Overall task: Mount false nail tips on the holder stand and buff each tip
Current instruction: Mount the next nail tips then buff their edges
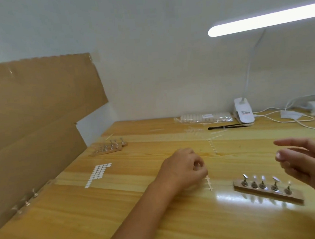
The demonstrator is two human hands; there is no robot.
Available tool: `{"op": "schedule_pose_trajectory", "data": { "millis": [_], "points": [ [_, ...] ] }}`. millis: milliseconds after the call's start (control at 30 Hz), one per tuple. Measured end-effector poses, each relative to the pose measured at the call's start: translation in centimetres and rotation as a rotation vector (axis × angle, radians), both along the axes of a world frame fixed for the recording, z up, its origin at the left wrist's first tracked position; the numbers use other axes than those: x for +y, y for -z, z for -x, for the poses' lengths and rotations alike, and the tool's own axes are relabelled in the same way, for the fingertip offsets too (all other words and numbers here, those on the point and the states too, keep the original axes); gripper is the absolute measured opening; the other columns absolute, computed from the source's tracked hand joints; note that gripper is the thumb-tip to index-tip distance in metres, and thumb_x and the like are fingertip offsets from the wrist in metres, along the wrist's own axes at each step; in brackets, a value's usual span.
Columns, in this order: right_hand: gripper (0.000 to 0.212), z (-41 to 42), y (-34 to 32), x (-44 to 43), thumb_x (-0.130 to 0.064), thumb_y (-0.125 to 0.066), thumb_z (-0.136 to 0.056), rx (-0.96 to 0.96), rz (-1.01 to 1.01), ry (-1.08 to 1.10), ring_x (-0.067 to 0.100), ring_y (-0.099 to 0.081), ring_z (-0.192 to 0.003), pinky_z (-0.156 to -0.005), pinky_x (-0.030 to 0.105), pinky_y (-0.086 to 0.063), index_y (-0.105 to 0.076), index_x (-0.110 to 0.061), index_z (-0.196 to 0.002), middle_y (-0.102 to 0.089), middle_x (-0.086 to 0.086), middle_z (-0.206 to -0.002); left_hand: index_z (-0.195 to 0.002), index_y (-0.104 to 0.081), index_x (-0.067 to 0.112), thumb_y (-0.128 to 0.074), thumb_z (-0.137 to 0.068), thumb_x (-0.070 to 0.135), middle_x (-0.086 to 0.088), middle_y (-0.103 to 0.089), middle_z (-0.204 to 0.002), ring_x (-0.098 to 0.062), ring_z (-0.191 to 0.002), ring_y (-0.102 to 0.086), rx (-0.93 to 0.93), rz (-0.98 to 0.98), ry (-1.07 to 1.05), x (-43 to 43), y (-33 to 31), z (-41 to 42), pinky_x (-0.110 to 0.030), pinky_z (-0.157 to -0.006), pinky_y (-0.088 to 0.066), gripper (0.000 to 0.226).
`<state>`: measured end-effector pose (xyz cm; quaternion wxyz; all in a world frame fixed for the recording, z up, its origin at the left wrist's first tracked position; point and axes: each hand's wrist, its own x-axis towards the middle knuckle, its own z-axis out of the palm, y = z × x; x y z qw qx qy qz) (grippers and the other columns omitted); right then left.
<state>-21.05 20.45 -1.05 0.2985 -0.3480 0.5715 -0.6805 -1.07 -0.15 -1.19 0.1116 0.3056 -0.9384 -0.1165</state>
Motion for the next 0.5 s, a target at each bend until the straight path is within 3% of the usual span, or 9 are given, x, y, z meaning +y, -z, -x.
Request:
{"op": "schedule_pose_trajectory", "data": {
  "millis": [33,100,133,200,300,367,500],
  "points": [
    [0.054,-0.5,-0.2,0.0,-0.039,-0.088,-0.055,0.029,0.009,-0.011,0.007,-0.070,-0.072,-0.066,0.019,-0.057,-0.075,-0.024,-0.105,-0.075,0.006,-0.086,-0.121,-0.067,0.027,-0.057,-0.092,0.044,0.010,-0.058,-0.119,-0.011,-0.115,-0.048,-0.028,0.114,0.004,-0.1,0.0,0.0,-0.032,-0.096,-0.046,0.035],
    [0.050,-1.2,-0.5,0.1,-0.040,-0.091,-0.055,0.095,0.042,-0.005,0.010,-0.072,-0.076,-0.070,0.018,-0.057,-0.076,-0.024,-0.101,-0.076,0.007,-0.087,-0.129,-0.063,0.026,-0.058,-0.094,0.046,0.008,-0.055,-0.126,-0.010,-0.122,-0.043,0.094,0.173,0.029,0.3,-0.2,0.0,-0.027,-0.099,-0.039,0.040],
    [0.046,-1.5,-0.7,0.2,-0.040,-0.090,-0.057,0.137,0.061,0.015,0.011,-0.072,-0.078,-0.071,0.017,-0.056,-0.077,-0.025,-0.098,-0.076,0.007,-0.087,-0.123,-0.066,0.026,-0.059,-0.095,0.044,0.010,-0.058,-0.121,-0.007,-0.118,-0.046,0.224,0.109,0.044,0.7,-0.4,0.2,-0.025,-0.096,-0.041,0.035],
    [0.033,-2.3,-1.3,0.4,-0.033,-0.082,-0.062,0.203,0.099,0.049,0.010,-0.071,-0.080,-0.072,0.014,-0.055,-0.078,-0.027,-0.095,-0.076,0.004,-0.089,-0.108,-0.073,0.030,-0.062,-0.093,0.044,0.015,-0.065,-0.108,0.001,-0.102,-0.056,0.470,-0.212,0.070,2.5,-0.8,0.7,-0.020,-0.084,-0.046,0.024],
    [0.023,-3.4,-1.9,0.5,-0.023,-0.072,-0.068,0.237,0.139,0.056,0.008,-0.070,-0.079,-0.072,0.012,-0.053,-0.080,-0.028,-0.089,-0.076,0.001,-0.089,-0.093,-0.077,0.037,-0.063,-0.084,0.054,0.014,-0.074,-0.098,0.007,-0.088,-0.063,0.577,-0.686,0.203,5.7,-1.0,1.7,-0.011,-0.073,-0.046,0.024],
    [0.022,-3.9,-1.9,0.3,-0.015,-0.070,-0.071,0.268,0.151,0.028,0.010,-0.068,-0.080,-0.074,0.013,-0.053,-0.081,-0.023,-0.089,-0.073,0.002,-0.088,-0.090,-0.077,0.038,-0.063,-0.082,0.054,0.013,-0.075,-0.097,0.005,-0.088,-0.065,0.582,-0.754,0.259,7.3,-0.8,2.0,-0.008,-0.071,-0.045,0.023],
    [0.022,-4.5,-1.5,-0.1,-0.016,-0.068,-0.073,0.302,0.121,-0.022,0.017,-0.066,-0.081,-0.074,0.019,-0.053,-0.081,-0.017,-0.091,-0.067,0.004,-0.091,-0.088,-0.077,0.034,-0.066,-0.093,0.033,0.012,-0.076,-0.093,0.005,-0.086,-0.066,0.615,-0.879,0.282,8.3,-0.6,2.2,-0.007,-0.070,-0.045,0.012]
  ]
}}
